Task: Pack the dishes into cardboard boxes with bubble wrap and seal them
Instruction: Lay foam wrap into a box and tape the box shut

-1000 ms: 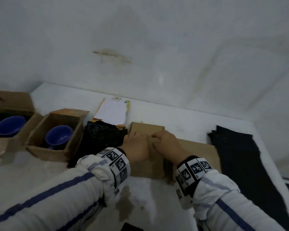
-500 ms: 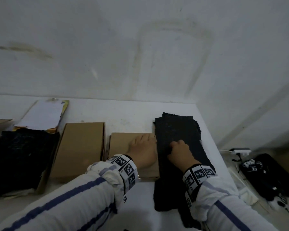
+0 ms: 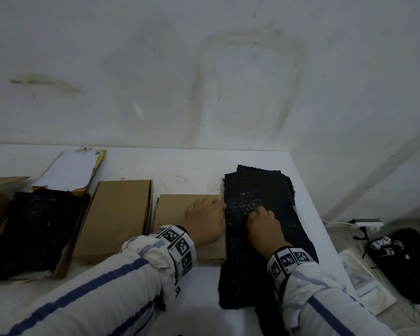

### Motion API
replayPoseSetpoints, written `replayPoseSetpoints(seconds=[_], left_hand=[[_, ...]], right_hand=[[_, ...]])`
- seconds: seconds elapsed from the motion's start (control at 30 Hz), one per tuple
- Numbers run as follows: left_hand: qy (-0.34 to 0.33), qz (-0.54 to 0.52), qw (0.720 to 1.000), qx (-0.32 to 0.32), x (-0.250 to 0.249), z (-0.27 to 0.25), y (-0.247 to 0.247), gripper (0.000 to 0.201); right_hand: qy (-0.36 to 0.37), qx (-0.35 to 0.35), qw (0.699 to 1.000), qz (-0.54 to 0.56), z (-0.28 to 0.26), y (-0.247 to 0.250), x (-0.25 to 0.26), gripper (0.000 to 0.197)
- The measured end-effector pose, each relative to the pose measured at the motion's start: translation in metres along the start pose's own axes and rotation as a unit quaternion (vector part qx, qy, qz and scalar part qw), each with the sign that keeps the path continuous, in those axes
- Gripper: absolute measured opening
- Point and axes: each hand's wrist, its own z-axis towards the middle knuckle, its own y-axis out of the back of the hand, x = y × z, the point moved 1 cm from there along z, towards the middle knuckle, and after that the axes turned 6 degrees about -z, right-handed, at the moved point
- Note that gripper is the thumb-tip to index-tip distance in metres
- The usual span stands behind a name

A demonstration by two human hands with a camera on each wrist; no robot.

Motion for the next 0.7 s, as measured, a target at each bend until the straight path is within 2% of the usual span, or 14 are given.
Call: replayPoseSetpoints(seconds=[0.1, 0.2, 0.27, 0.43, 0.57, 0.7], left_hand=[[-0.008, 0.008, 1.0, 0.019, -0.005, 0.002, 0.0, 0.046], [-0.023, 0.036, 0.999, 0.034, -0.01, 0.001, -0.005, 0.049], [-0.021, 0.053, 0.998, 0.041, -0.013, 0.0, -0.008, 0.051], [-0.012, 0.055, 0.997, 0.048, -0.01, 0.0, -0.012, 0.051], [-0.008, 0.041, 0.998, 0.042, -0.007, 0.002, -0.012, 0.049], [0.006, 0.014, 1.0, 0.014, -0.008, 0.01, -0.012, 0.043]], right_hand=[[-0.058, -0.005, 0.996, 0.071, -0.003, 0.007, -0.014, 0.029], [-0.032, 0.077, 0.993, 0.085, -0.006, 0.005, -0.02, 0.048], [-0.013, 0.103, 0.993, 0.056, -0.008, 0.001, -0.017, 0.05], [-0.011, 0.052, 0.998, 0.036, -0.011, -0.005, -0.013, 0.028], [-0.019, 0.023, 0.997, 0.074, -0.01, 0.0, -0.016, 0.024], [-0.034, -0.068, 0.99, 0.117, -0.012, 0.013, -0.02, 0.02]])
